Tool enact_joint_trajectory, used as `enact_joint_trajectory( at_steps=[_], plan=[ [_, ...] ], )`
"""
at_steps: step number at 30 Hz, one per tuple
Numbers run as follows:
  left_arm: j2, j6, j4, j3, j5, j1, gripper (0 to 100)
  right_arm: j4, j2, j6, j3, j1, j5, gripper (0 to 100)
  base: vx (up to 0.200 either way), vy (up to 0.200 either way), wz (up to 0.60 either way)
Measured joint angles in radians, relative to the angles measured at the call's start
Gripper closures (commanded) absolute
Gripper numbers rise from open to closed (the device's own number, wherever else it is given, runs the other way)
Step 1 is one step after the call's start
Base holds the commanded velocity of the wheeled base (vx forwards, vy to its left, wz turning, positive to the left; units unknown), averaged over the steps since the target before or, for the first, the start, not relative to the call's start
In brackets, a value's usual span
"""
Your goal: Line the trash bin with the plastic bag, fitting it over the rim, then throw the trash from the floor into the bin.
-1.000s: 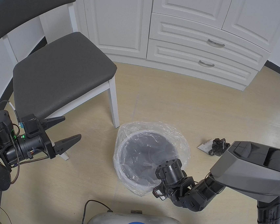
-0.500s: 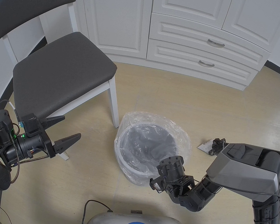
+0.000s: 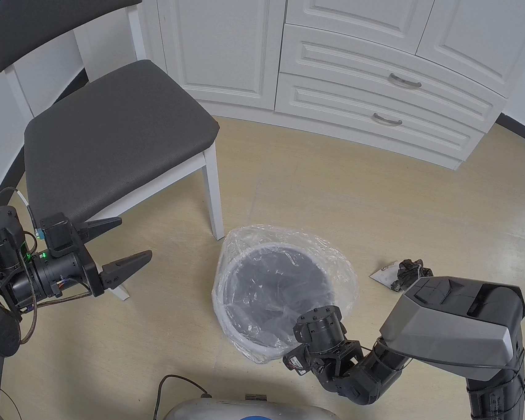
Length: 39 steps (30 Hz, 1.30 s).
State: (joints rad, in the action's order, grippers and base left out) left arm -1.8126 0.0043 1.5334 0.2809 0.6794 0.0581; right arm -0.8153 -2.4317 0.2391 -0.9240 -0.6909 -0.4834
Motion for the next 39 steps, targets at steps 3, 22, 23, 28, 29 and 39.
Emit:
enact_joint_trajectory(
  at_steps=[3,22,23,28,29,39],
  plan=[
    [-0.001,0.0,0.0,0.0,0.0,0.0,0,0.0,0.008,0.02,0.035,-0.005,0.0,0,0.0,0.0,0.0],
    [-0.059,0.007,-0.001,0.0,-0.005,0.046,0,-0.008,0.435,0.117,0.338,-0.002,0.018,0,0.0,0.0,0.0],
    [-0.069,0.006,-0.001,0.006,-0.009,0.055,0,-0.012,0.456,0.115,0.343,0.011,0.02,0,0.0,0.0,0.0],
    [-0.141,-0.001,-0.003,0.081,-0.093,0.103,0,-0.067,0.49,0.042,0.344,0.063,0.025,0,0.0,0.0,0.0],
    [-0.159,-0.001,-0.003,0.101,-0.113,0.111,0,-0.085,0.484,0.022,0.341,0.069,0.024,0,0.0,0.0,0.0],
    [-0.363,-0.008,-0.199,0.411,-0.235,0.176,0,-0.341,0.299,-0.171,0.274,0.104,0.02,0,0.0,0.0,0.0]
  ],
)
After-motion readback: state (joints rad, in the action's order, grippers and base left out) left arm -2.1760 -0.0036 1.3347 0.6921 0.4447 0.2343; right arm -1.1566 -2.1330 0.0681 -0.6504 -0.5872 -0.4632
